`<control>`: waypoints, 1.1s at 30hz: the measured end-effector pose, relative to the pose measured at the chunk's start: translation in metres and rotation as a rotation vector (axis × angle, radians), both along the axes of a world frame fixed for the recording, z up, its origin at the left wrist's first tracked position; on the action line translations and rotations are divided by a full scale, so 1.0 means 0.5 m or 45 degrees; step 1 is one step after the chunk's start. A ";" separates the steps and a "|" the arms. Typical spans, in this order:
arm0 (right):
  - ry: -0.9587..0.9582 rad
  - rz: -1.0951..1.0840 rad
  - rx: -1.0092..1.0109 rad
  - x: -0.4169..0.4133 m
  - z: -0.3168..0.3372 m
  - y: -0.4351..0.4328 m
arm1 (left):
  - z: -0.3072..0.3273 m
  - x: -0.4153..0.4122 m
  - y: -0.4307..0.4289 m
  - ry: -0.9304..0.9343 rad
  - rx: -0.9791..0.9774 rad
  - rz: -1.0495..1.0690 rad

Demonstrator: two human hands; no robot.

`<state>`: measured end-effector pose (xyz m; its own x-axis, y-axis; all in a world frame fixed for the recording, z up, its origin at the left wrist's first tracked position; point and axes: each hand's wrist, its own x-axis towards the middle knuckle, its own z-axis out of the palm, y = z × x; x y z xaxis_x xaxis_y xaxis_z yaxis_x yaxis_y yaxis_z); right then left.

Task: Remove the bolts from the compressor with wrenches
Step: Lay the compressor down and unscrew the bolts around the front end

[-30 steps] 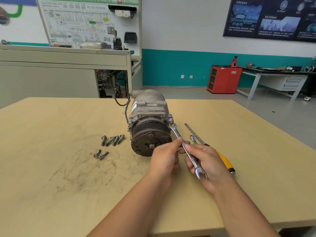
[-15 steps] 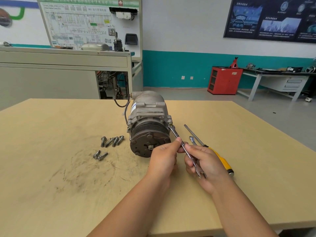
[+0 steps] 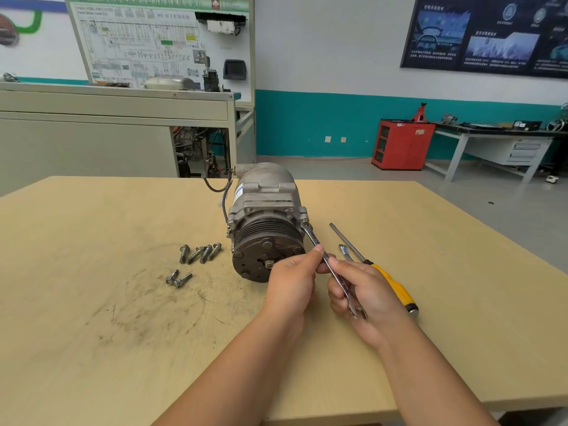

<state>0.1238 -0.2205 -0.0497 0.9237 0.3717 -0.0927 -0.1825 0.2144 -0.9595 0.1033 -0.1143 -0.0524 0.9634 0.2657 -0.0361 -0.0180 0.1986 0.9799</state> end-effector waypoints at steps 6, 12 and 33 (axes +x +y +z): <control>0.032 0.154 -0.078 -0.012 0.004 -0.005 | 0.004 0.000 0.000 -0.027 0.020 -0.028; -0.032 0.001 -0.280 -0.022 0.020 0.005 | 0.003 0.005 -0.003 -0.039 0.030 -0.027; 0.102 0.001 0.153 -0.042 0.033 0.013 | 0.013 0.011 0.008 0.137 -0.421 -0.154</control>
